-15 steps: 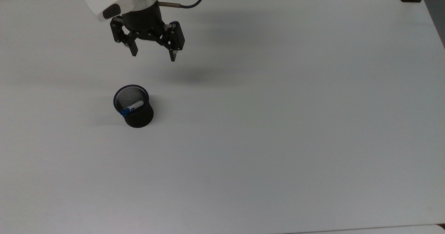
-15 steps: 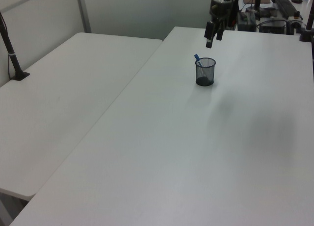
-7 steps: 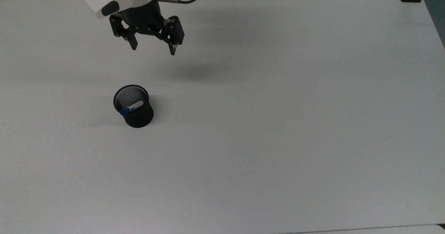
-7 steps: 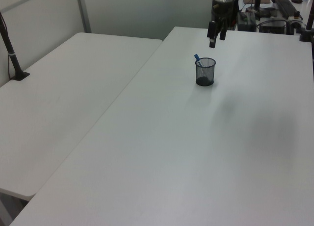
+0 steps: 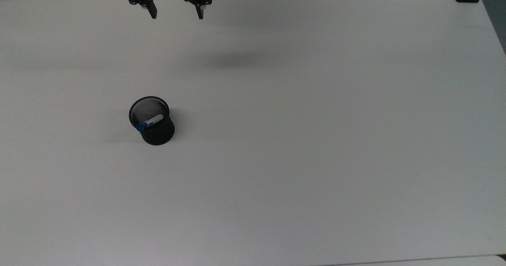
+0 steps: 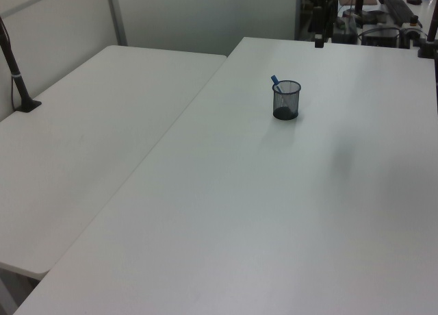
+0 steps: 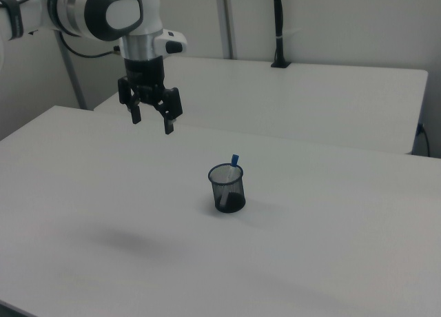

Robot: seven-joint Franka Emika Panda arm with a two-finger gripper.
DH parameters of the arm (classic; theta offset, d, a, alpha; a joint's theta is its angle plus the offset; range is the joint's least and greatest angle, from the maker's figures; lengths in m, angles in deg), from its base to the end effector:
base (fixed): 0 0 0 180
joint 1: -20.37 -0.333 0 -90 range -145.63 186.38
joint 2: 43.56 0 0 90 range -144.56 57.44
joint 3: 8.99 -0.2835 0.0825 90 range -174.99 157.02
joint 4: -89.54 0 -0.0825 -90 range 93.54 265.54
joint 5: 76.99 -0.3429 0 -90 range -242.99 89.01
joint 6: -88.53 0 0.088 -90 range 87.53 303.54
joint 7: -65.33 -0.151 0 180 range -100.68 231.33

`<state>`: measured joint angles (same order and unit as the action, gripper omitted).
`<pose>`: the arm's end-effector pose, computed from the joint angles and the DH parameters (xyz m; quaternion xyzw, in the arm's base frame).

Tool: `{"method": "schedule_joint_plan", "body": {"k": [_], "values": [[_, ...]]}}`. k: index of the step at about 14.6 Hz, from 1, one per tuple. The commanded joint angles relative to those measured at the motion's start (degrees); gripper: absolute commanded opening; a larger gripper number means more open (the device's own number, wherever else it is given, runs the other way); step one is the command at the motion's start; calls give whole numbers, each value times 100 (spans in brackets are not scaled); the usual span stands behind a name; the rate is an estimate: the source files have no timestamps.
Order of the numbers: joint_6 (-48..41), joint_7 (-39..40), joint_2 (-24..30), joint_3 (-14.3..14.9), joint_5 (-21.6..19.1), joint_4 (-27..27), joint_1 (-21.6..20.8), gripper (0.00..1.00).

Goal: Insert the marker

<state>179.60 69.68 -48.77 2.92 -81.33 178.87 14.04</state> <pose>0.5336 -0.0370 0.5081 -0.9991 0.0124 0.0267 0.0309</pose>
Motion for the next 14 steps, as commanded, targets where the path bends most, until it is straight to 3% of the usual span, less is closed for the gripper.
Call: {"method": "schedule_joint_plan", "body": {"k": [1, 14], "values": [[-309, 153, 82, 49, 4, -109, -34, 100], [-397, 74, 73, 58, 4, -258, -8, 100]]}}
